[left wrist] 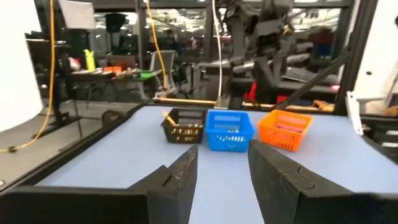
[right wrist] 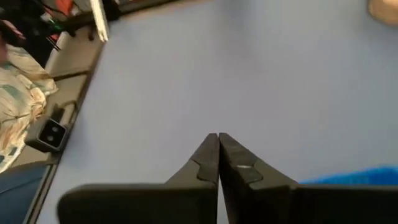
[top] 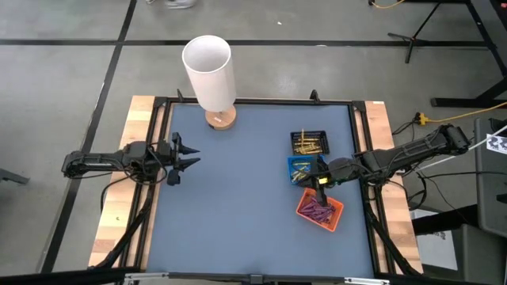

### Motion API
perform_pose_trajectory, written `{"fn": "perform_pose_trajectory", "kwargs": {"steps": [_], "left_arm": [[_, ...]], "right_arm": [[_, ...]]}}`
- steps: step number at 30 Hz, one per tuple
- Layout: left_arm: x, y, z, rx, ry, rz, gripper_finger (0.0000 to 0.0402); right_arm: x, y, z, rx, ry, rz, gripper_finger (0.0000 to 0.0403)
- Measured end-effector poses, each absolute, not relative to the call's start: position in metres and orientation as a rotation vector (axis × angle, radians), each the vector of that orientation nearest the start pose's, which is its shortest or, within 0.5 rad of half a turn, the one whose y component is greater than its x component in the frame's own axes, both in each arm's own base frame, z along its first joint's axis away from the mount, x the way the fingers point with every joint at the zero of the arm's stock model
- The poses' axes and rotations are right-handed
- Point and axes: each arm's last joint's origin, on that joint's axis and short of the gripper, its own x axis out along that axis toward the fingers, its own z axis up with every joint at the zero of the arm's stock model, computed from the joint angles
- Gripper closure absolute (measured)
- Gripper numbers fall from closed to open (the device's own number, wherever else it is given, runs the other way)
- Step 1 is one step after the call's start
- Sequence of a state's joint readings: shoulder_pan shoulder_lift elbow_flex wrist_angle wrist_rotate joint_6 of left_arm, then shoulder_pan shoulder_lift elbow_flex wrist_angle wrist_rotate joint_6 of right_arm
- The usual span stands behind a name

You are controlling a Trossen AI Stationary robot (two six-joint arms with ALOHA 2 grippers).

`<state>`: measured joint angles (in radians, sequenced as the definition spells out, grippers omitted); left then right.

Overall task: Sort crayons
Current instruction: Return to Home Position

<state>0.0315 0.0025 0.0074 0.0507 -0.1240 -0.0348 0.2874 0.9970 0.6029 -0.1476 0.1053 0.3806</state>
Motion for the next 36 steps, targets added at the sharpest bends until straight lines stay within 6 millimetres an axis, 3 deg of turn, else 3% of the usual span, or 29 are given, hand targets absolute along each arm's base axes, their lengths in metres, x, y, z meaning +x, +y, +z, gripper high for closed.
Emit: {"fn": "perform_pose_trajectory", "kwargs": {"steps": [11,20,26,32,36], "left_arm": [[0.097,0.007,0.169,-0.016,-0.04,0.175,0.0274],[0.097,0.007,0.169,-0.016,-0.041,0.175,0.0274],[0.097,0.007,0.169,-0.017,-0.041,0.175,0.0274],[0.097,0.007,0.169,-0.017,-0.043,0.176,0.0274],[0.097,0.007,0.169,-0.017,-0.043,0.175,0.0274]], "right_arm": [[0.203,0.058,0.258,0.191,0.355,0.184,0.0384],[0.164,0.047,0.288,0.186,0.223,0.208,0.0384],[0.144,0.038,0.295,0.117,0.163,0.12,0.0384],[0.145,0.038,0.276,0.063,0.049,0.117,0.0384],[0.147,0.038,0.252,0.05,0.09,0.111,0.0384]]}}
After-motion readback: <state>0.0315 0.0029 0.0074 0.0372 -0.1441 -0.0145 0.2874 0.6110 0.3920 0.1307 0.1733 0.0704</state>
